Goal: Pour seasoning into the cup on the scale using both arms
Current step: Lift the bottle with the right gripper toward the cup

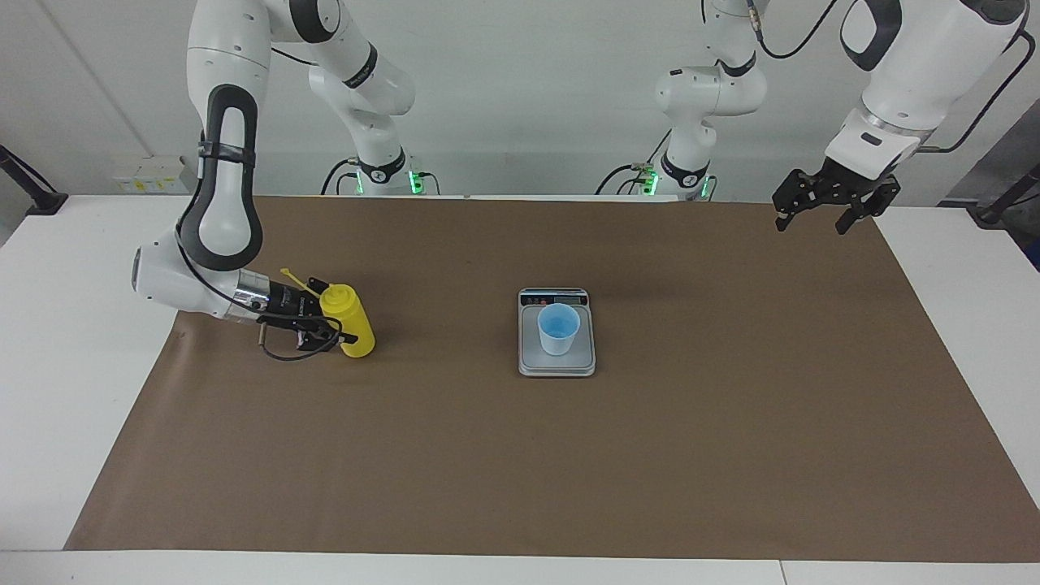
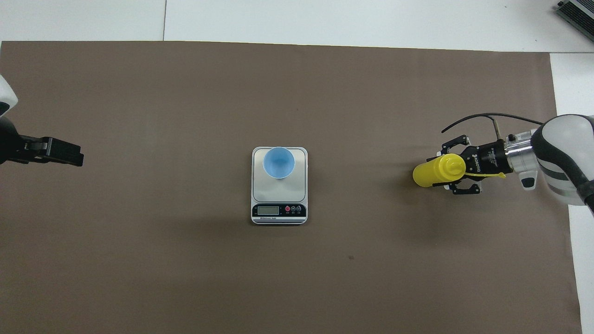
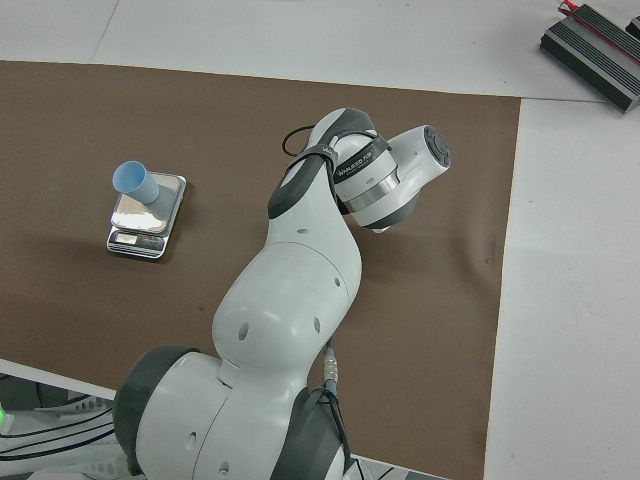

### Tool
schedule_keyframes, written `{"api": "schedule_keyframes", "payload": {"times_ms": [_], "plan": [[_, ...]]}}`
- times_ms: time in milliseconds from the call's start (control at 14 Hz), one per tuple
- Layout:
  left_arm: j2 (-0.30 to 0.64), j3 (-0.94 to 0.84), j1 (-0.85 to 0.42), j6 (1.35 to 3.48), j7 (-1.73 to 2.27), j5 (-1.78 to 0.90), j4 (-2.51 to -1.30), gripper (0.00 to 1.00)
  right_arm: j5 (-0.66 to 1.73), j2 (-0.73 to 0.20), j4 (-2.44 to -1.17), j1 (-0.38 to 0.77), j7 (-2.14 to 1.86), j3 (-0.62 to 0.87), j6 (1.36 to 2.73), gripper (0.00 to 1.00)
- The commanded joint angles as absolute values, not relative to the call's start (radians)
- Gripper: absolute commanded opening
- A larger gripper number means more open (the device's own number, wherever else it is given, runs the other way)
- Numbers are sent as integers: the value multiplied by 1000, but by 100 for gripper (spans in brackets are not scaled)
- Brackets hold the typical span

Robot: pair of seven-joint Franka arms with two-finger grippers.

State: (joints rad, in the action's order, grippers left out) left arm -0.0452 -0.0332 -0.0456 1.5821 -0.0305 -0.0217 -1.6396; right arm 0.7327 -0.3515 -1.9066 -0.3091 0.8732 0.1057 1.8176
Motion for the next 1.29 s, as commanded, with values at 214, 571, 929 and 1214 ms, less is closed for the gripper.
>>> {"api": "schedule_keyframes", "payload": {"times_ms": [214,571,929,1214], "plan": [[-72,-37,-37,1591,-32,-31,-1669,100,746,-261,-1921,-161,1044,106,2008,0],[-72,-37,-37,1591,-32,-31,-1669,100,733,-271,-1895,3,1262,104,2249,0],[-72,-37,-37,1591,-32,-31,-1669,100,493,-316,-1818,135,1561,106,2388,0],[-72,-37,-37,1589,-34,-31,-1669,100,305,-377,-1677,236,1764,103,2399,0]]}}
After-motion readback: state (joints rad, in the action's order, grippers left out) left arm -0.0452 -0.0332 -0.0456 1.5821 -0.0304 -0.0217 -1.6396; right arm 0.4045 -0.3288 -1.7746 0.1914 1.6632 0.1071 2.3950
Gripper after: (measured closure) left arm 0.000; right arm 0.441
